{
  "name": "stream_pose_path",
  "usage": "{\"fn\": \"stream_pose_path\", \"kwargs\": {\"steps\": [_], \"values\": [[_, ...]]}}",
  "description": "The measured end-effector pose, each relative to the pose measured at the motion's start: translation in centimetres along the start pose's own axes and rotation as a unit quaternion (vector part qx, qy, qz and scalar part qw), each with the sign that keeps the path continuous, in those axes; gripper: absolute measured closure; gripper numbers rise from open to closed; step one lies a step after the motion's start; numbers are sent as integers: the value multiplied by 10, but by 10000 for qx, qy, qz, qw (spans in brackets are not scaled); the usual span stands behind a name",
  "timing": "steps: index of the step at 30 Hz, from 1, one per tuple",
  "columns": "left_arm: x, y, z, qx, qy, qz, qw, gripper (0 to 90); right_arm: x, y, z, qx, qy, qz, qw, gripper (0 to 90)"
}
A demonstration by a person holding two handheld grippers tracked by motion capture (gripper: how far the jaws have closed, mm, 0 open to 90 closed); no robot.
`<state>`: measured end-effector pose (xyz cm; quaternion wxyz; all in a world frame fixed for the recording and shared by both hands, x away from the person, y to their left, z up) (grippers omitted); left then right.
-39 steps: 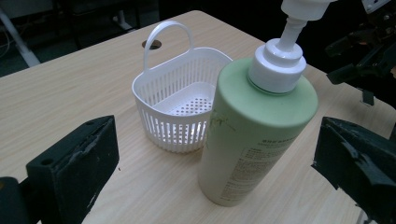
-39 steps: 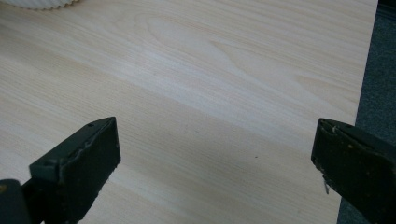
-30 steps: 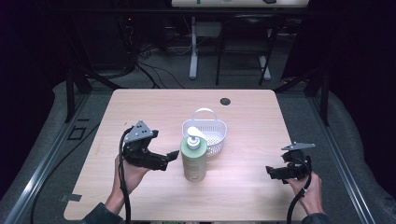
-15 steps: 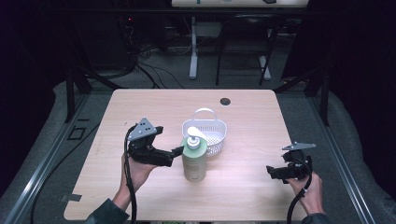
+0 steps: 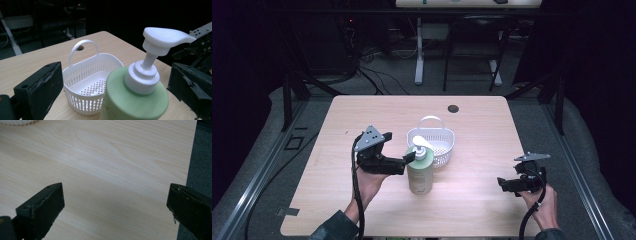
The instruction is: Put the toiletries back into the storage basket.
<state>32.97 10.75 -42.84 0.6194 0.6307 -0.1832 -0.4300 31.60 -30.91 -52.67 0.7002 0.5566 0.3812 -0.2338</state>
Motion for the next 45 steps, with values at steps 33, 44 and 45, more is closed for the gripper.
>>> {"fn": "stream_pose_path", "kwargs": {"steps": [33, 44, 45], "values": [[31, 1, 19, 345, -193, 348, 9986, 159, 1, -1, 1, -7, -17, -28, 10000, 12], [29, -3, 19, 315, -360, 726, 9962, 408, 1, -1, 1, -17, -30, -35, 10000, 21], [29, -3, 20, 314, -387, 758, 9959, 429, 1, -1, 1, -16, -32, -29, 10000, 21]]}}
Point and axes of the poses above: each handheld gripper's, and its own axes: x roughly forward along the jaws, y roughly out of its top, z roughly to its right, the point moved 2 cm from there along x, roughly forward along the jaws, and after that the axes turned 5 degrees about -y, right-handed, at the moved point
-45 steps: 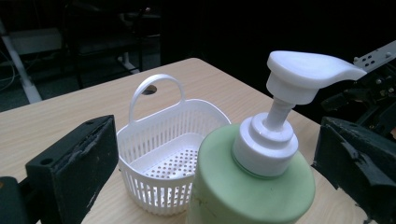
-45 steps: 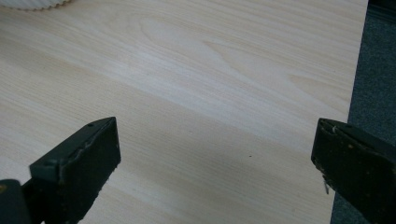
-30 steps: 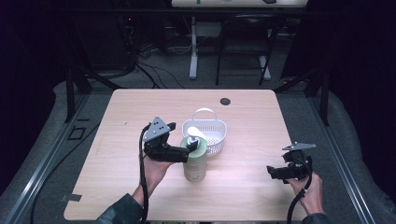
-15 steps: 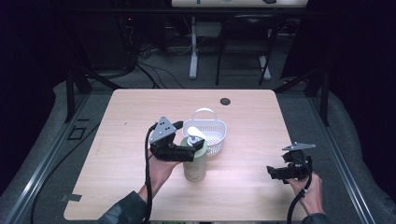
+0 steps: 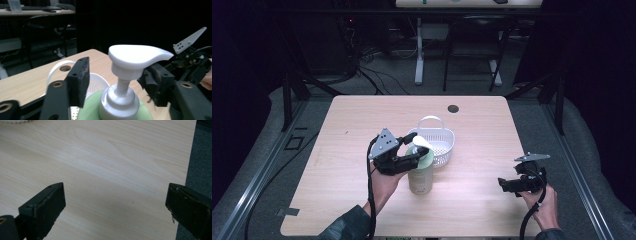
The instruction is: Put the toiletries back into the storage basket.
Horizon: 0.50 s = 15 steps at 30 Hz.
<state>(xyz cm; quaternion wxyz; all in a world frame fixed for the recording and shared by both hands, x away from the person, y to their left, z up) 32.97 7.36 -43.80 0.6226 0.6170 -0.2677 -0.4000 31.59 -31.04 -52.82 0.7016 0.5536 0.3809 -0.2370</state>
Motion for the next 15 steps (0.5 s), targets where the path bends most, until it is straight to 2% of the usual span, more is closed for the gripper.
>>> {"fn": "stream_pose_path", "kwargs": {"steps": [2, 6, 10, 14, 15], "values": [[0, 0, 0, 19, 9, -13, 10000, 456, 0, 0, 0, 3, -2, 5, 10000, 21], [-1, -2, 0, 25, 41, 110, 9999, 514, 0, 0, 0, 2, -2, 10, 10000, 21], [-1, -3, 3, 72, -59, 185, 9998, 568, 0, 0, 0, 2, 5, 3, 10000, 21], [-1, -3, 4, 59, -93, 251, 9996, 624, 0, 0, 0, -9, -8, 2, 10000, 21], [-1, -3, 4, 108, -74, 244, 9996, 634, 0, 0, 0, -10, -10, 1, 10000, 21]]}}
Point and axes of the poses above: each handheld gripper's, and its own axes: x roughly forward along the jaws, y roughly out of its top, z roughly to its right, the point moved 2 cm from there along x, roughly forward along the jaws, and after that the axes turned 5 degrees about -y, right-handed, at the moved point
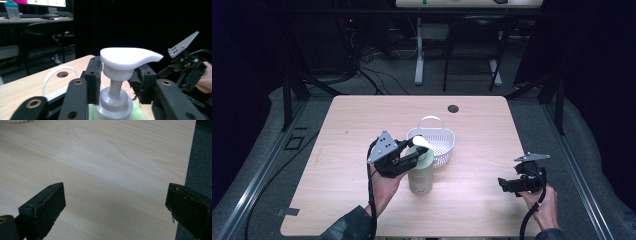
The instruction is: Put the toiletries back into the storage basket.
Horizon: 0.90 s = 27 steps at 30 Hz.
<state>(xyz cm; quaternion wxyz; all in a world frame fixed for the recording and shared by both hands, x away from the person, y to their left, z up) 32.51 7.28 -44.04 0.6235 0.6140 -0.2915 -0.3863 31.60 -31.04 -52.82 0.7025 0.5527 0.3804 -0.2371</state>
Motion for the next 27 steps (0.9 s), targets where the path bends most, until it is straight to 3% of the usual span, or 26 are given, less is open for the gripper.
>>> {"fn": "stream_pose_path", "kwargs": {"steps": [13, 27], "values": [[-1, -2, -2, -125, -107, 181, 9997, 667, 0, 0, 0, -39, 4, -2, 10000, 21], [0, -1, -1, -40, -116, 136, 9998, 670, 0, 0, -1, -61, -14, -7, 10000, 21]]}}
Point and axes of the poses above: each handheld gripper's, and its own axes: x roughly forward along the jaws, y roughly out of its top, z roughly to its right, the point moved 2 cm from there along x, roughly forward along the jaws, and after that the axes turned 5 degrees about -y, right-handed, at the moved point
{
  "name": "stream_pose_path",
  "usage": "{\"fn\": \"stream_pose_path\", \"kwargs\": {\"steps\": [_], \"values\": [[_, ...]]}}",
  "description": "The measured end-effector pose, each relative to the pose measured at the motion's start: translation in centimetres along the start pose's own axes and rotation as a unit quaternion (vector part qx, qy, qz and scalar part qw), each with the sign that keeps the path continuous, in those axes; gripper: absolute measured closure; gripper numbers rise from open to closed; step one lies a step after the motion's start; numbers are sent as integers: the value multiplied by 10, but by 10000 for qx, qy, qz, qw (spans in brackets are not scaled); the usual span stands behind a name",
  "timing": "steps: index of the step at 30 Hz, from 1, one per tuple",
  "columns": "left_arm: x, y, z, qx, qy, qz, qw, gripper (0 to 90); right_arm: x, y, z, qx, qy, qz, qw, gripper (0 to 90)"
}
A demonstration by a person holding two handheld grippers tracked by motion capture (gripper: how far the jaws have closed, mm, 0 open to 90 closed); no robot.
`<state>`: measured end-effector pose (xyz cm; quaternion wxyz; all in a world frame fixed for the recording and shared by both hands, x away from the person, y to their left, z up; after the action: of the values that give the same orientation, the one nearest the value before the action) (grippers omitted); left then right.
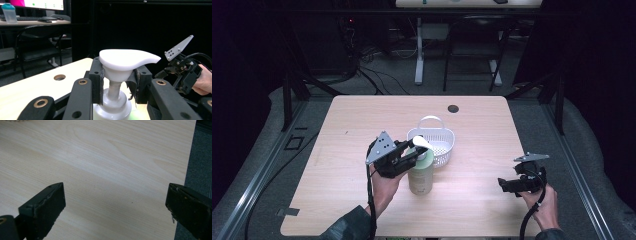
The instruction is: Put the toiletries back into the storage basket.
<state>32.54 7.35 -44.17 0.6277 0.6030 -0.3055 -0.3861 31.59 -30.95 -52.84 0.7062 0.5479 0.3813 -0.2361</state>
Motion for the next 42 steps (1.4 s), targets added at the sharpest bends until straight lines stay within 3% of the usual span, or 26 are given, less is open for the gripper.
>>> {"fn": "stream_pose_path", "kwargs": {"steps": [29, 42], "values": [[-7, 20, 7, 181, 19, 86, 9998, 671, 0, -1, 1, 12, -27, -6, 10000, 21], [-12, 31, 5, 148, 37, 90, 9998, 671, 0, -1, 1, 5, -28, -13, 10000, 20]]}}
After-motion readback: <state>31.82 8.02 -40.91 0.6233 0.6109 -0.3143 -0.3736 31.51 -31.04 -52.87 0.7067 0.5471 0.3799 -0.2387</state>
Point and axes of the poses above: each handheld gripper's, and its own axes: x roughly forward along the jaws, y roughly out of its top, z roughly to its right, the point moved 2 cm from there along x, roughly forward along the jaws, and after that the axes turned 5 degrees about -y, right-handed, at the moved point
